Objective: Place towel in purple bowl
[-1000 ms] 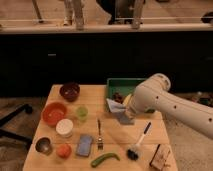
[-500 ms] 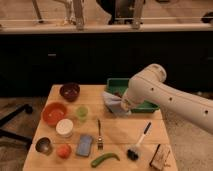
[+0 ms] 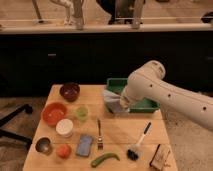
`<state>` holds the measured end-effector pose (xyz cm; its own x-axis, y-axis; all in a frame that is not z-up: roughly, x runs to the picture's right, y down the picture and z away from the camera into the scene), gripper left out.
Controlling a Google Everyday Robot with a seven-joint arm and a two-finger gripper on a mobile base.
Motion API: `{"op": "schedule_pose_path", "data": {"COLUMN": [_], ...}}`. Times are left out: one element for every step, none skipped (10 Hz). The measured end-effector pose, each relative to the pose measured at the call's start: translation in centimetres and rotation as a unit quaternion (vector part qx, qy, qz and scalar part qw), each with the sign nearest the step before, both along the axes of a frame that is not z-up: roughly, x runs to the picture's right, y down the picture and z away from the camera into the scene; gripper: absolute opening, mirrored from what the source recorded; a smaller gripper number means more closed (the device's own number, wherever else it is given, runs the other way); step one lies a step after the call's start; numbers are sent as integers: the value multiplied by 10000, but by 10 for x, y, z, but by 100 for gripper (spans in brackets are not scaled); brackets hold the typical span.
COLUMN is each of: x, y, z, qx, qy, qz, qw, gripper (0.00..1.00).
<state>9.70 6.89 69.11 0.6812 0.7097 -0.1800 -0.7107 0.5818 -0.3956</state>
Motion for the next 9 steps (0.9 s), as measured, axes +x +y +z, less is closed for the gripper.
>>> {"op": "schedule_pose_path", "data": {"x": [0,1,3,6,15,21,19,12,-3], "y": [0,1,2,3,1,-2,-6,-12,-19], "z": [0,0,0,3,10,15,20,28,35], "qx": [-1,-4,-11,-36,-54,-47,-44,-42,-48], "qy": [1,4,21,59,99,118,109,86,70], "qz": [1,9,17,89,145,135,117,72,35], "qw": [10000,10000,10000,9999,9998,9998,9999,9999,10000], "gripper": [0,0,0,0,0,0,0,0,0]}}
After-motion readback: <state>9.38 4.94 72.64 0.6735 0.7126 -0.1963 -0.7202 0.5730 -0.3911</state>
